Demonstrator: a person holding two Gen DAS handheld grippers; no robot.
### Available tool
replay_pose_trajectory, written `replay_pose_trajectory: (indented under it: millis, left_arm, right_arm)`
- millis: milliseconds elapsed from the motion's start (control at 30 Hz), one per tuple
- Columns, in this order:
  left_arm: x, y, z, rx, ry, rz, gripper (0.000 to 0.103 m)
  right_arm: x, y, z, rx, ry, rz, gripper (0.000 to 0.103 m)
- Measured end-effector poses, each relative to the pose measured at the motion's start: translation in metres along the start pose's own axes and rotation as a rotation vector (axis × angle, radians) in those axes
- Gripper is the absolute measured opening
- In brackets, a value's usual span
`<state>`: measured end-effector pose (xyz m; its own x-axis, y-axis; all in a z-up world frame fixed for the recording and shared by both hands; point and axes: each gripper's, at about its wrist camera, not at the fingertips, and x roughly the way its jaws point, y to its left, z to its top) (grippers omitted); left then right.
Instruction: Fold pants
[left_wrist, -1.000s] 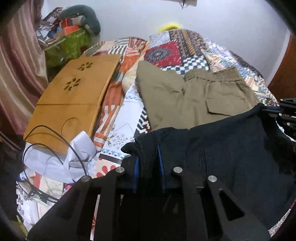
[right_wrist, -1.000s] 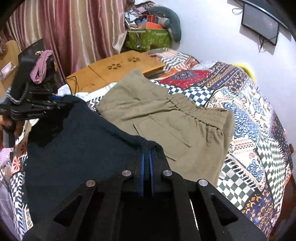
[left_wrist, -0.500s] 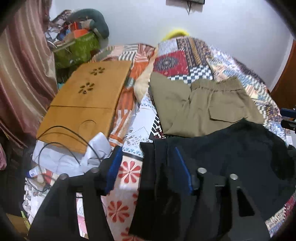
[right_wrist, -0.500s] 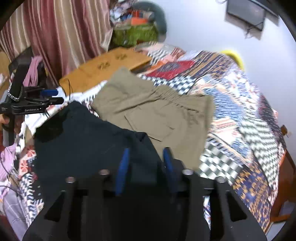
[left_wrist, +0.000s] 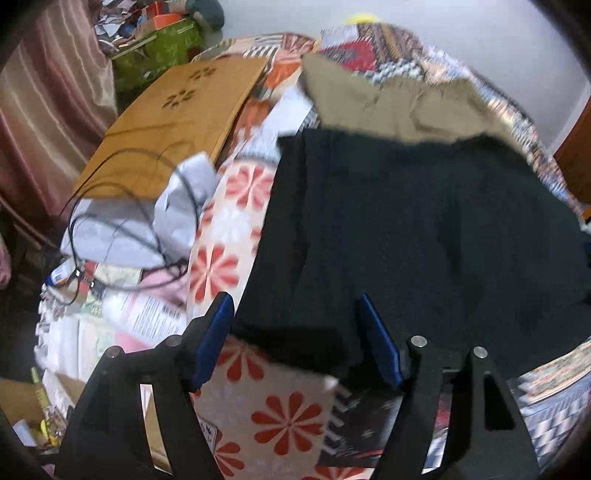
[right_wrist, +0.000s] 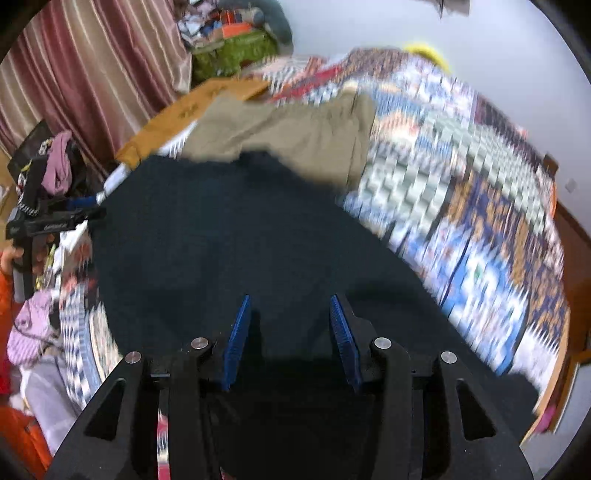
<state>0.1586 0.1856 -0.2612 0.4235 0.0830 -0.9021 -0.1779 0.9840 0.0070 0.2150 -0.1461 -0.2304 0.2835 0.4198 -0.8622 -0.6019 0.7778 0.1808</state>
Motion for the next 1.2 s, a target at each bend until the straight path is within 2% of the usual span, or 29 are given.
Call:
replay_pose_trajectory:
  millis: [67,167,333,433,533,633,800,967,1067,1200]
  left_arm:
    - [0.004,0.007,-0.008,-0.035,-0.002,-0.021,0.071]
    - [0.001,0.014,-0.014,-0.065,-0.014,-0.033,0.074]
    - [-0.003,0.008,-0.018,-0.014,-0.013,0.017,0.075]
    - [-0.012,0.004,-0.011,-0.005,-0.014,0.043,0.075]
    - [-0.032,-0.004,-0.004,0.012,-0.061,0.048,0.075]
    - [-0.056,-0.020,0.004,0.033,-0.127,0.017,0.075]
    - [-0.068,-0.041,0.006,0.049,-0.173,0.012,0.075]
    - [-0.059,-0.047,-0.002,0.014,-0.156,0.023,0.075]
    - [-0.049,-0.040,-0.005,-0.015,-0.130,0.053,0.075]
    - [-0.038,-0.022,-0.005,-0.078,-0.104,0.090,0.075]
  right_arm:
    - [0.005,0.008,-0.021,-0.009,0.024,-0.005,0.041]
    - [-0.006,0.011,-0.042,0.007,-0.024,-0.020,0.041]
    - [-0.024,0.000,-0.065,0.103,-0.057,0.012,0.042]
    - [-0.035,-0.005,-0.076,0.133,-0.083,-0.035,0.042]
    - [-0.053,-0.013,-0.088,0.193,-0.129,-0.081,0.043]
    - [-0.080,-0.034,-0.107,0.295,-0.205,-0.134,0.053]
    - [-0.121,-0.072,-0.148,0.460,-0.269,-0.262,0.053]
    - [-0.133,-0.106,-0.188,0.609,-0.265,-0.357,0.053]
    - [-0.125,-0.119,-0.203,0.674,-0.255,-0.356,0.053]
    - [-0.111,-0.130,-0.209,0.725,-0.253,-0.310,0.053]
